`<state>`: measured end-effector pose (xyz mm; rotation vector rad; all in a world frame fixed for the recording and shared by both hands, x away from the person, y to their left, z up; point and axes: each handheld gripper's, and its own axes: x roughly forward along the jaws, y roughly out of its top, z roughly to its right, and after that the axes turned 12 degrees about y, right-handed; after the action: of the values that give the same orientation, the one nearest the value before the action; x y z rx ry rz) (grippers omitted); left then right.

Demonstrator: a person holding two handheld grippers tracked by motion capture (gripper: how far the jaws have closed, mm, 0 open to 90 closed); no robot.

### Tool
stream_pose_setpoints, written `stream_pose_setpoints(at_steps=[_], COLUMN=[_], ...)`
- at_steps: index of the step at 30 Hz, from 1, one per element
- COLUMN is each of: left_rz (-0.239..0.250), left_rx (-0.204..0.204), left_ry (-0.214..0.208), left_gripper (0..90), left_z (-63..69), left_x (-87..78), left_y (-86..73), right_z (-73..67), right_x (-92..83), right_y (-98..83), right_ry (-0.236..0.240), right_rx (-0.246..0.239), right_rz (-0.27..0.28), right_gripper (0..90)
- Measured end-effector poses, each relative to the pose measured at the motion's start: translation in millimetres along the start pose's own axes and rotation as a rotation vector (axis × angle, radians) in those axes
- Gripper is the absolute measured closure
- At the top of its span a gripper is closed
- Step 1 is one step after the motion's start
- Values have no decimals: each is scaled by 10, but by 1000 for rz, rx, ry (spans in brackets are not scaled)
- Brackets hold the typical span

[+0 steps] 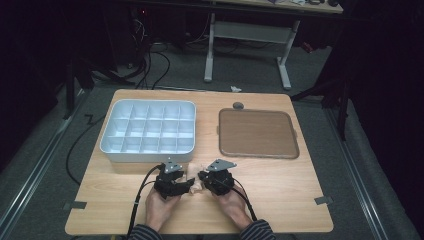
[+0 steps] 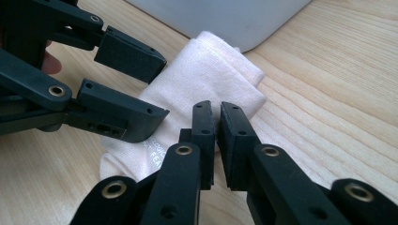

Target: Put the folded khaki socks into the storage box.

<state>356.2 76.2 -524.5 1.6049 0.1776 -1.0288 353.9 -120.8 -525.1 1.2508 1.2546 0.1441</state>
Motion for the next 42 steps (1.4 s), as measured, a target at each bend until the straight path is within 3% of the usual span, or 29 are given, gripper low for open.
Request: stream_pose_setpoints(at_steps=[5,13,21,26,33,38,42], left_rz=[-8,25,29,10,-25,-52,-72], left_rx=[9,-44,-75,-87,-90,-93,-57], left_ry=[5,-23,-28,-27,-30,-37,-22], left_gripper=[450,367,339,346,385,394,393], left_z=[9,-45,-86,-74,-45,-32,23], left_x=[-20,-84,-124,-92,-15,55,127], left_y=[33,69,149,180,180,168,144], right_z=[0,-14,10,70,217,381,497], right_x=[-18,-146,-327,-465,-687,-867,-979], right_y=[11,35,-17,-101,-270,-443,-560], right_ry=[-4,17,1,-23,-103,-150,-190], right_rx=[11,26,23,39,39,94,127], right_rz=[11,64,95,108,101,99,80], right_gripper=[783,724,702,676,640,614,584])
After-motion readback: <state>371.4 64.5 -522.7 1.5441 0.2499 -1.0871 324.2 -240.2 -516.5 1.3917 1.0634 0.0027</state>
